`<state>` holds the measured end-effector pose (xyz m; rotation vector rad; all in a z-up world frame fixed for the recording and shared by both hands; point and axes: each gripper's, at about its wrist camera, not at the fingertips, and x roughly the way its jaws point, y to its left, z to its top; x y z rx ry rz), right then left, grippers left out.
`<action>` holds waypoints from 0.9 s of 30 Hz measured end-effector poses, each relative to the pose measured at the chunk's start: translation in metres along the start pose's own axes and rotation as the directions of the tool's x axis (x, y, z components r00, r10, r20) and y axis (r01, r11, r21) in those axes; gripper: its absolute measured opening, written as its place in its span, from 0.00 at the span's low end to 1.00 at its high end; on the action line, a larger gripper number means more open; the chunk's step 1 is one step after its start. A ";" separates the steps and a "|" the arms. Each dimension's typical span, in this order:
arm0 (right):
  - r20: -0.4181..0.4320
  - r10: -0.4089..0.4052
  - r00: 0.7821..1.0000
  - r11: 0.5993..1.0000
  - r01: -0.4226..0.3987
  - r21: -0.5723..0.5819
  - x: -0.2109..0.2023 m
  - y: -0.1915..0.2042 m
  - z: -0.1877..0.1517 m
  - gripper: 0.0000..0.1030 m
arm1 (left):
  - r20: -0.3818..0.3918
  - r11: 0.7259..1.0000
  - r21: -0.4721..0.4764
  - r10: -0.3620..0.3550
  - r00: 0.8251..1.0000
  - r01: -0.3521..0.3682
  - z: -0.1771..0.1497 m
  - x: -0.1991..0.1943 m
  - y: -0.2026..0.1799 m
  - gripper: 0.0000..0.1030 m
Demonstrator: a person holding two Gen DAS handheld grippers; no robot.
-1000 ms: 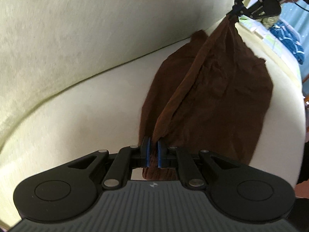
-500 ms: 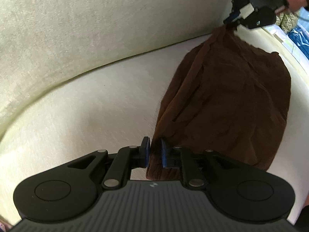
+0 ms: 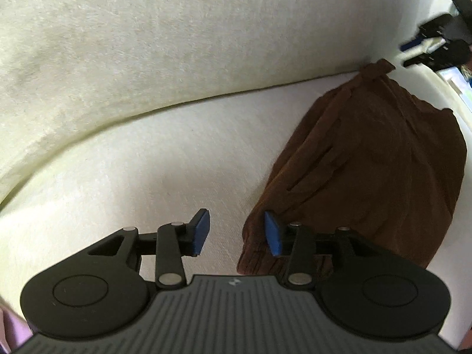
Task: Fold clothes
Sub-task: 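Open both tools and release the folded brown garment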
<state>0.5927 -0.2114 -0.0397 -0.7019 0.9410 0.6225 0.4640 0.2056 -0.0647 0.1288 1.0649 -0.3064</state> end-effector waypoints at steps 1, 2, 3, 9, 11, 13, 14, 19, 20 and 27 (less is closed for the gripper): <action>-0.011 0.018 1.000 0.998 -0.017 0.054 -0.006 -0.006 -0.010 0.34 | 0.007 1.000 0.000 0.003 1.000 -0.003 0.001 -0.004 -0.003 0.48; -0.018 0.037 0.999 0.994 -0.035 0.105 -0.011 -0.012 -0.018 0.35 | 0.013 1.000 -0.001 0.002 1.000 -0.002 0.001 -0.007 -0.006 0.49; -0.022 0.060 0.998 0.988 -0.056 0.145 -0.011 -0.018 -0.021 0.36 | 0.018 1.000 -0.004 0.002 1.000 -0.002 0.001 -0.011 -0.007 0.49; -0.022 0.254 0.967 0.894 -0.226 0.387 -0.003 -0.037 -0.076 0.37 | 0.062 0.999 -0.042 0.035 0.997 -0.032 0.003 -0.035 -0.017 0.62; -0.003 0.311 0.950 0.850 -0.277 0.447 -0.005 -0.038 -0.097 0.37 | 0.079 0.998 -0.045 0.053 0.996 -0.049 0.004 -0.042 -0.022 0.62; 0.024 0.346 0.938 0.815 -0.313 0.488 -0.008 -0.042 -0.109 0.37 | 0.100 0.998 -0.031 0.056 0.993 -0.053 0.008 -0.049 -0.036 0.62; 0.048 0.372 0.927 0.788 -0.342 0.511 -0.006 -0.043 -0.116 0.37 | 0.107 0.999 -0.022 0.044 0.993 -0.041 0.011 -0.050 -0.045 0.62; 0.114 0.427 0.897 0.710 -0.411 0.572 0.018 -0.037 -0.136 0.37 | 0.120 0.996 0.062 -0.064 0.991 0.056 0.031 -0.042 -0.100 0.62; 0.134 0.429 0.893 0.689 -0.420 0.591 0.018 -0.037 -0.141 0.37 | 0.121 0.994 0.077 -0.084 0.989 0.075 0.035 -0.040 -0.108 0.62; 0.275 0.483 0.831 0.562 -0.536 0.630 0.012 -0.029 -0.169 0.39 | 0.085 0.944 0.202 -0.280 0.956 0.259 0.074 -0.004 -0.178 0.62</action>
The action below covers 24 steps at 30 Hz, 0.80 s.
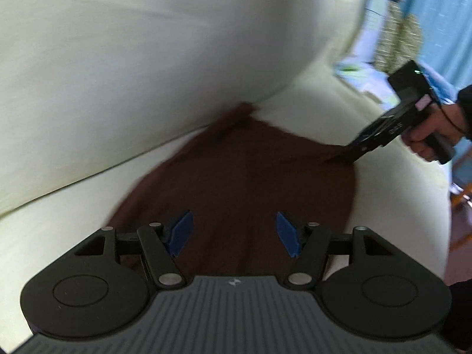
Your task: Fold clothes
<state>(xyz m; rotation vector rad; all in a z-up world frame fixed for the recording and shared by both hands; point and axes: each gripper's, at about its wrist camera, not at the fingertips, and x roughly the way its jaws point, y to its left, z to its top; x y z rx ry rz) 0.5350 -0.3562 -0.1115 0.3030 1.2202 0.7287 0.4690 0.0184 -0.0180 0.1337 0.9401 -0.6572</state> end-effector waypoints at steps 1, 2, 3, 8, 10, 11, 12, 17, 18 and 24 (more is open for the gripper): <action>-0.001 0.025 1.000 1.000 -0.025 -0.004 -0.001 -0.001 -0.003 0.39 | -0.006 0.999 0.017 -0.037 0.999 0.037 0.008 0.012 -0.007 0.62; -0.001 0.046 0.999 0.999 -0.046 -0.005 -0.003 -0.002 -0.006 0.39 | -0.012 0.998 0.034 -0.061 0.998 0.061 0.014 0.021 -0.013 0.62; 0.004 0.060 0.998 0.998 -0.060 0.002 -0.005 -0.004 -0.006 0.39 | -0.017 0.996 0.051 -0.077 0.997 0.078 0.018 0.028 -0.018 0.62; -0.036 0.139 0.990 0.990 -0.139 0.000 -0.013 -0.013 -0.012 0.39 | -0.055 0.981 0.129 -0.141 0.988 0.147 0.032 0.063 -0.044 0.62; -0.040 0.121 0.992 0.992 -0.122 -0.026 -0.015 -0.014 -0.014 0.39 | -0.073 0.969 0.176 -0.163 0.984 0.173 0.039 0.079 -0.059 0.62; -0.029 0.112 0.993 0.993 -0.113 -0.031 -0.018 -0.017 -0.015 0.39 | -0.079 0.964 0.195 -0.169 0.982 0.181 0.038 0.083 -0.063 0.62; -0.012 0.103 0.995 0.994 -0.103 -0.032 -0.021 -0.020 -0.015 0.39 | -0.084 0.960 0.210 -0.172 0.982 0.186 0.035 0.083 -0.067 0.62; 0.067 0.118 0.991 0.993 -0.116 -0.028 -0.023 -0.034 -0.009 0.39 | -0.147 0.922 0.303 -0.203 0.968 0.240 0.026 0.106 -0.092 0.62; 0.072 0.145 0.987 0.989 -0.144 -0.013 -0.020 -0.037 -0.007 0.39 | -0.152 0.919 0.307 -0.208 0.966 0.246 0.025 0.109 -0.095 0.62; 0.097 0.260 0.961 0.964 -0.264 0.039 0.002 -0.046 0.004 0.39 | -0.156 0.919 0.315 -0.196 0.968 0.237 0.017 0.108 -0.100 0.62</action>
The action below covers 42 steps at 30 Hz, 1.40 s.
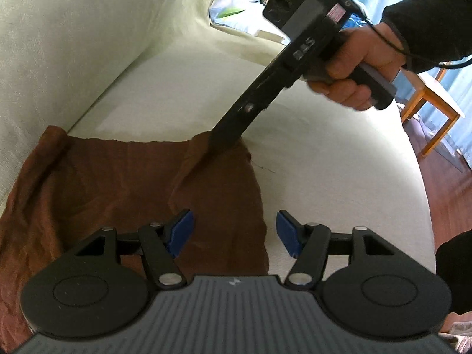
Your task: Fold clothes
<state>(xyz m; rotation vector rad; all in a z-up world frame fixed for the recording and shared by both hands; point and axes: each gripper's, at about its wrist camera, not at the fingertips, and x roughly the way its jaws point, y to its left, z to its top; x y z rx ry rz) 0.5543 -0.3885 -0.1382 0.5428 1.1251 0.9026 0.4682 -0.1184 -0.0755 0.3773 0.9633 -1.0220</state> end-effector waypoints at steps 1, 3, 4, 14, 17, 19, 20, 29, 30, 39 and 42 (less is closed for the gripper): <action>-0.003 0.000 1.000 1.000 0.000 -0.004 0.005 -0.001 0.000 0.39 | -0.002 1.000 0.002 0.009 1.000 -0.009 -0.001 0.001 0.000 0.62; -0.011 -0.008 1.000 1.000 0.007 -0.014 0.012 -0.002 -0.002 0.34 | -0.011 1.000 0.008 0.024 1.000 -0.024 -0.002 0.005 0.000 0.62; -0.013 -0.011 1.000 1.000 0.011 -0.021 0.014 -0.002 -0.002 0.30 | -0.018 0.999 0.014 0.030 0.999 -0.030 -0.002 0.008 0.000 0.59; -0.023 -0.075 0.997 0.996 0.076 0.039 -0.011 0.009 -0.031 0.04 | -0.024 0.995 0.084 -0.045 0.999 0.047 0.005 0.014 -0.023 0.27; -0.016 -0.092 0.996 0.994 0.093 0.054 -0.022 0.018 -0.048 0.04 | -0.028 0.991 0.116 -0.065 0.998 0.067 0.006 0.015 -0.040 0.27; -0.010 -0.101 0.995 0.993 0.102 0.064 -0.027 0.023 -0.061 0.04 | -0.033 0.991 0.114 -0.065 0.997 0.069 0.004 0.015 -0.047 0.41; -0.005 -0.113 0.994 0.992 0.113 0.058 -0.028 0.026 -0.066 0.04 | -0.036 0.991 0.112 -0.064 0.997 0.067 0.004 0.015 -0.048 0.52; 0.021 -0.173 0.985 0.983 0.172 0.059 -0.023 0.029 -0.063 0.24 | 0.051 1.000 0.014 -0.021 0.998 0.021 0.020 -0.035 0.013 0.57; 0.026 -0.173 0.985 0.984 0.171 0.058 -0.024 0.029 -0.061 0.25 | 0.050 1.000 0.025 0.005 0.999 -0.007 0.026 -0.036 0.029 0.57; 0.028 -0.172 0.985 0.982 0.170 0.078 -0.024 0.030 -0.059 0.29 | -0.050 0.971 0.235 0.050 0.997 -0.036 0.065 0.018 0.105 0.47; 0.035 -0.179 0.983 0.979 0.175 0.104 -0.025 0.029 -0.064 0.30 | -0.081 0.952 0.306 0.053 0.995 -0.026 0.069 0.027 0.105 0.01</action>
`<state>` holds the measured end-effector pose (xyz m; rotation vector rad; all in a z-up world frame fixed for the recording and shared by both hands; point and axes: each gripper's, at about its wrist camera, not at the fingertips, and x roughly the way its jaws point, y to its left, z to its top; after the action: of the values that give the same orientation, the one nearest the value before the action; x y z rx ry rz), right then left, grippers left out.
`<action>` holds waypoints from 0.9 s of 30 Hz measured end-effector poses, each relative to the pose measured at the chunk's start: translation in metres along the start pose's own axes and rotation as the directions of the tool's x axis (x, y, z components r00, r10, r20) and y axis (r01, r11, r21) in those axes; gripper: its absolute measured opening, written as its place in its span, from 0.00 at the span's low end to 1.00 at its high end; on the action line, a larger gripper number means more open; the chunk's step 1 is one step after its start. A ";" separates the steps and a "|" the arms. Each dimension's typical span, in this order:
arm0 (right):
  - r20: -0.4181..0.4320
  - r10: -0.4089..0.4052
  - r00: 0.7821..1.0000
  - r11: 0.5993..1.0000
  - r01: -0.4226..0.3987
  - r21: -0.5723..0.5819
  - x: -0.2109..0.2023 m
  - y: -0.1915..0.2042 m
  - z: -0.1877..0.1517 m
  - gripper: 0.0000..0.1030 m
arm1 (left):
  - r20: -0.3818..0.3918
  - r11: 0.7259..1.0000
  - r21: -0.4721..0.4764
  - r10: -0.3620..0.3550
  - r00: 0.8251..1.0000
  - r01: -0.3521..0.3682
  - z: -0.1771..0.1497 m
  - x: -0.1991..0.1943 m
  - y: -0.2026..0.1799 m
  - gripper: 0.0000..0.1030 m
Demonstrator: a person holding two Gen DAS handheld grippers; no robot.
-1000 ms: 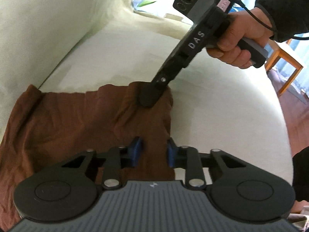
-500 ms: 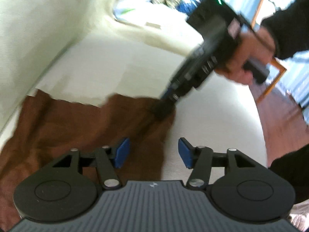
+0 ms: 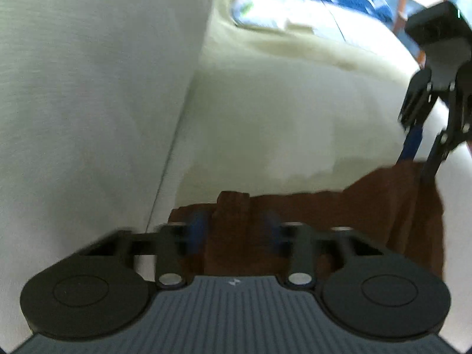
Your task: Fold clothes
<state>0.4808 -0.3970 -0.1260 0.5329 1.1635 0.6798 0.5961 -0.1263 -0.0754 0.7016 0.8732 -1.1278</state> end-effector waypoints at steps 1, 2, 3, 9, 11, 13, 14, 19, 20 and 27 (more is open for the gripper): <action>0.001 -0.003 1.000 1.000 0.003 0.010 0.000 0.000 -0.002 0.30 | 0.003 1.000 0.011 -0.005 1.000 0.005 0.001 -0.003 0.000 0.01; 0.001 -0.004 1.000 1.000 0.004 0.017 0.000 0.000 -0.005 0.30 | 0.004 1.000 0.015 -0.007 1.000 0.007 0.000 -0.005 0.002 0.01; 0.001 -0.004 1.000 1.000 0.004 0.023 0.000 0.000 -0.007 0.30 | 0.005 1.000 0.027 0.006 1.000 -0.007 0.000 -0.010 0.002 0.01; 0.027 -0.006 1.000 0.999 0.005 0.047 -0.002 0.002 -0.011 0.30 | -0.030 0.994 0.038 0.108 0.994 -0.107 -0.002 -0.012 0.011 0.02; 0.039 -0.011 0.999 0.998 0.009 0.056 -0.002 0.004 -0.011 0.31 | -0.061 0.991 0.077 0.116 0.991 -0.111 -0.003 -0.001 0.010 0.11; 0.052 -0.023 0.998 0.998 0.019 0.066 -0.002 0.006 -0.012 0.32 | -0.075 0.983 0.123 0.148 0.986 -0.138 -0.002 0.007 0.006 0.21; 0.063 -0.031 0.998 0.997 0.027 0.072 -0.003 0.007 -0.013 0.33 | -0.078 0.979 0.136 0.161 0.984 -0.150 -0.002 0.010 0.005 0.30; 0.103 -0.070 0.992 0.991 0.057 0.124 -0.008 0.009 -0.024 0.35 | -0.077 0.963 0.201 0.197 0.977 -0.178 -0.003 0.014 -0.002 0.38; 0.115 -0.081 0.990 0.987 0.064 0.147 -0.009 0.009 -0.027 0.36 | -0.077 0.961 0.211 0.201 0.977 -0.181 -0.003 0.015 -0.003 0.39; 0.212 -0.123 0.970 0.936 0.043 0.348 -0.007 0.002 -0.053 0.39 | -0.064 0.951 0.245 0.212 0.975 -0.191 -0.005 0.019 -0.009 0.43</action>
<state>0.4285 -0.3991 -0.1368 0.8288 1.0811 0.3298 0.5902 -0.1334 -0.0953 1.0236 0.7284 -1.0315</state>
